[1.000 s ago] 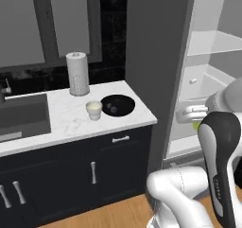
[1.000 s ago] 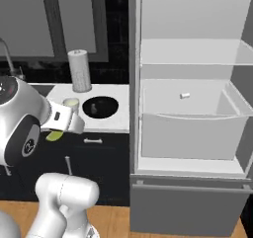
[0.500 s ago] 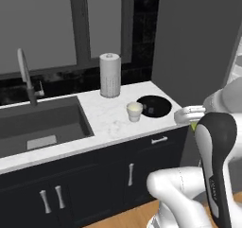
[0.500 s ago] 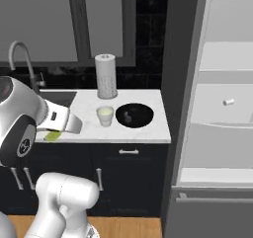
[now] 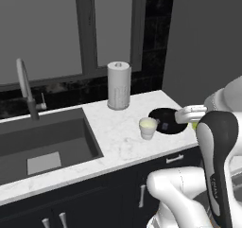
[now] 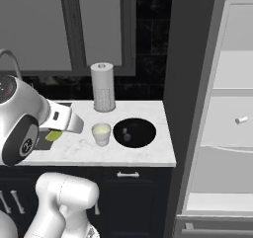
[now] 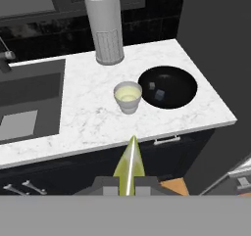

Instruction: Grab a lemon wedge from the fridge and one ice cube from the ice bowl, and put them in the glass of lemonade.

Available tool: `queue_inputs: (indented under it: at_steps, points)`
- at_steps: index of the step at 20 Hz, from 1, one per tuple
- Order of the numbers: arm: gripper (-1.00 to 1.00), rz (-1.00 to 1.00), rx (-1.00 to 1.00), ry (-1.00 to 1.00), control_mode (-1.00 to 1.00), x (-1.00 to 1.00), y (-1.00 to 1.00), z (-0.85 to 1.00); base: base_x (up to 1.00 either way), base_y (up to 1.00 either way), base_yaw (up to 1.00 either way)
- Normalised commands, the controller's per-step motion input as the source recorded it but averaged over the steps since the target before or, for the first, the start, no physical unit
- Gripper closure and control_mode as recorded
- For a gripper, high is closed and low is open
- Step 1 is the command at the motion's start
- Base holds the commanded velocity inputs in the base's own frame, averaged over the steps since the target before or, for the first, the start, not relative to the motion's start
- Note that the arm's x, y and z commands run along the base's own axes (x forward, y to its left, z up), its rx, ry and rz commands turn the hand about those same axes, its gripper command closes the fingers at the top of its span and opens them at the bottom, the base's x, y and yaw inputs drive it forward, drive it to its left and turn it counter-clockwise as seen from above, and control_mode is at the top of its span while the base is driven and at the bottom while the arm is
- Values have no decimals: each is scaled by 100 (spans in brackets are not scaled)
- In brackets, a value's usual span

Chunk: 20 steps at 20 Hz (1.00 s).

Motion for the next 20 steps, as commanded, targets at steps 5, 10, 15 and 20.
queue_inputs:
  at_steps: [5,10,15,20]
  points:
    - [100,0,0,0,100,0,0,0,49,0,0]
    - [100,0,0,0,100,0,0,0,26,0,0]
    - [100,0,0,0,100,0,0,0,11,0,0]
    - [100,0,0,8,-100,23,0,0,0,0,0]
